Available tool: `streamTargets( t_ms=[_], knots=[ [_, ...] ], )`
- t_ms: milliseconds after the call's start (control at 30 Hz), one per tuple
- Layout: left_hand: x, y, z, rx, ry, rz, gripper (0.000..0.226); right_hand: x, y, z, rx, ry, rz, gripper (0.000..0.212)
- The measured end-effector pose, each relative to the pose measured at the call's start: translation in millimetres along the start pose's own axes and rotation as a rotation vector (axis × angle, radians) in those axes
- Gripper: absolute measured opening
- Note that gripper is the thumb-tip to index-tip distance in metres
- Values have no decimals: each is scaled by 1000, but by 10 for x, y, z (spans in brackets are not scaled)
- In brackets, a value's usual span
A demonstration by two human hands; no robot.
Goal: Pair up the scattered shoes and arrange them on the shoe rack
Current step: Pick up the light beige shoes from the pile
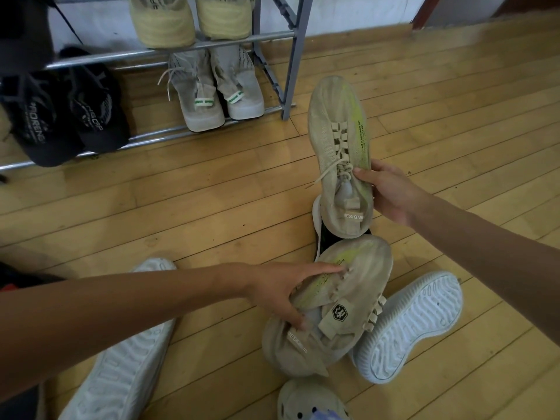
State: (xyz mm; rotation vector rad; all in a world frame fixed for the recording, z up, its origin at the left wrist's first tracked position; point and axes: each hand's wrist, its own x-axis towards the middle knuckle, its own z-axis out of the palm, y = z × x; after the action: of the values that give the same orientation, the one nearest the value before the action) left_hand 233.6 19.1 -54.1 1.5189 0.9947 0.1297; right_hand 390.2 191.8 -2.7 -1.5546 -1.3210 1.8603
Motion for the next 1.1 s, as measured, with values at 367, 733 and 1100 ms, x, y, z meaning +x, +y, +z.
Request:
streamTargets(
  t_ms=[367,733,1100],
  knots=[
    [-1116,-396,-878,-246,771,-91,96,8,-303,12,19,-17,-17,35],
    [-1620,327,-1114,-405,1145,231,101,-495,-868,1010,-27,-279,-121,30],
    [-3211,741,-1048,-405,1390,124,99,-1248,-1692,2225,-71,-365,-253,32]
  ],
)
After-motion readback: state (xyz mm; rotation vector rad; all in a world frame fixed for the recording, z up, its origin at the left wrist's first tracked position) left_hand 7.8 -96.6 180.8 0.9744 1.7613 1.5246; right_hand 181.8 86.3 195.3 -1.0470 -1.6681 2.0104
